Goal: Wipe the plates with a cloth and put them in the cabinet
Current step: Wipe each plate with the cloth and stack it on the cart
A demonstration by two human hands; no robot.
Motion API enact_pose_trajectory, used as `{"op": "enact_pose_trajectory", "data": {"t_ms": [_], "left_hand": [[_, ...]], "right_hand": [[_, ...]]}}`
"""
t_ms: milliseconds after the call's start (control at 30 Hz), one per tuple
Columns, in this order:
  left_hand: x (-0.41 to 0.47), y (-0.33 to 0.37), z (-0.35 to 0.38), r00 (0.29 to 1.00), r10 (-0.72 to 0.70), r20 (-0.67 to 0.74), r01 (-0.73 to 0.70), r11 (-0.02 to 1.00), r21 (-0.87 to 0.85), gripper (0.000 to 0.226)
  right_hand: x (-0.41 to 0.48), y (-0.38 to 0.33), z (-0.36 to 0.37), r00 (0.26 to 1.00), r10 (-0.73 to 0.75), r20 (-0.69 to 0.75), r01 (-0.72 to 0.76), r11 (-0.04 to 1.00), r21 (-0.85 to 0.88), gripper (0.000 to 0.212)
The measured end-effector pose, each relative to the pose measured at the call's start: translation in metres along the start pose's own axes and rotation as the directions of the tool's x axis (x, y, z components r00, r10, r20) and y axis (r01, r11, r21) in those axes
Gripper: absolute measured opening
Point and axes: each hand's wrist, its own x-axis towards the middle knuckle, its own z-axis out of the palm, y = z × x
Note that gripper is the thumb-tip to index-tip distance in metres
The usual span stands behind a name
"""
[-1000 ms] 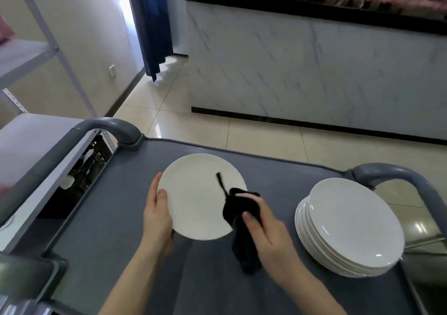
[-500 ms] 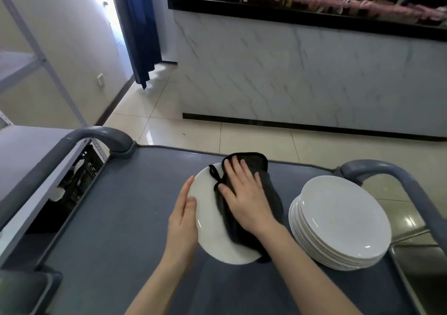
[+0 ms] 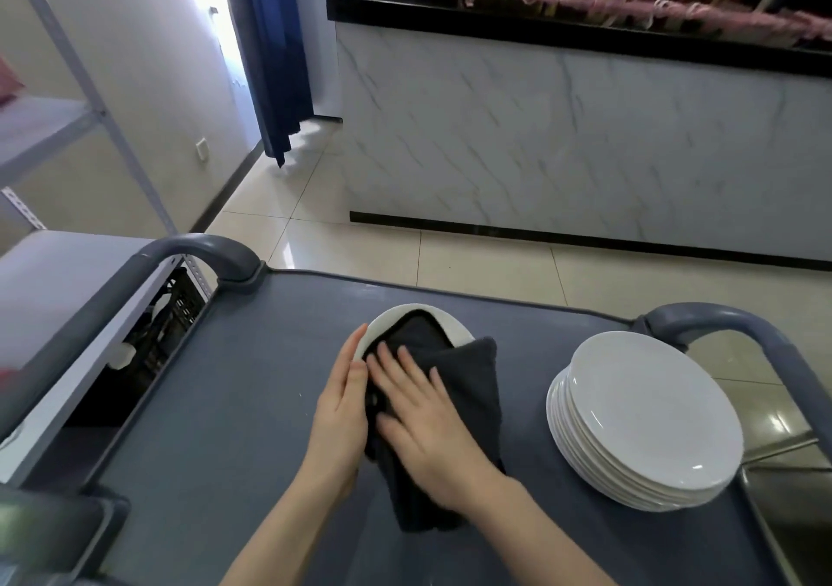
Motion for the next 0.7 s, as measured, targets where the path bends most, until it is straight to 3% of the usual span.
{"op": "enact_pose_trajectory", "data": {"t_ms": [100, 300, 467, 533, 700], "left_hand": [[-0.011, -0.01, 0.003, 1.0, -0.005, 0.018, 0.005, 0.999, 0.037, 0.042], [-0.008, -0.008, -0.003, 0.99, -0.047, -0.134, 0.04, 0.998, -0.052, 0.038], [-0.006, 0.002, -0.021, 0.984, -0.032, -0.173, 0.028, 0.999, -0.024, 0.037], [-0.008, 0.004, -0.02, 0.989, -0.032, -0.148, 0.031, 0.999, -0.01, 0.037], [-0.016, 0.005, -0.014, 0.995, 0.01, -0.099, -0.011, 1.0, -0.014, 0.035]], "right_hand": [[0.026, 0.005, -0.013, 0.991, 0.125, -0.041, -0.121, 0.988, 0.093, 0.057], [-0.014, -0.005, 0.008, 0.989, -0.087, 0.124, 0.085, 0.996, 0.016, 0.057], [-0.052, 0.001, 0.016, 0.967, -0.116, 0.228, 0.133, 0.989, -0.063, 0.056], [-0.047, -0.001, 0.015, 0.976, -0.105, 0.191, 0.126, 0.986, -0.105, 0.055], [0.008, -0.012, 0.005, 0.999, -0.03, -0.026, 0.029, 0.999, -0.022, 0.057]]}}
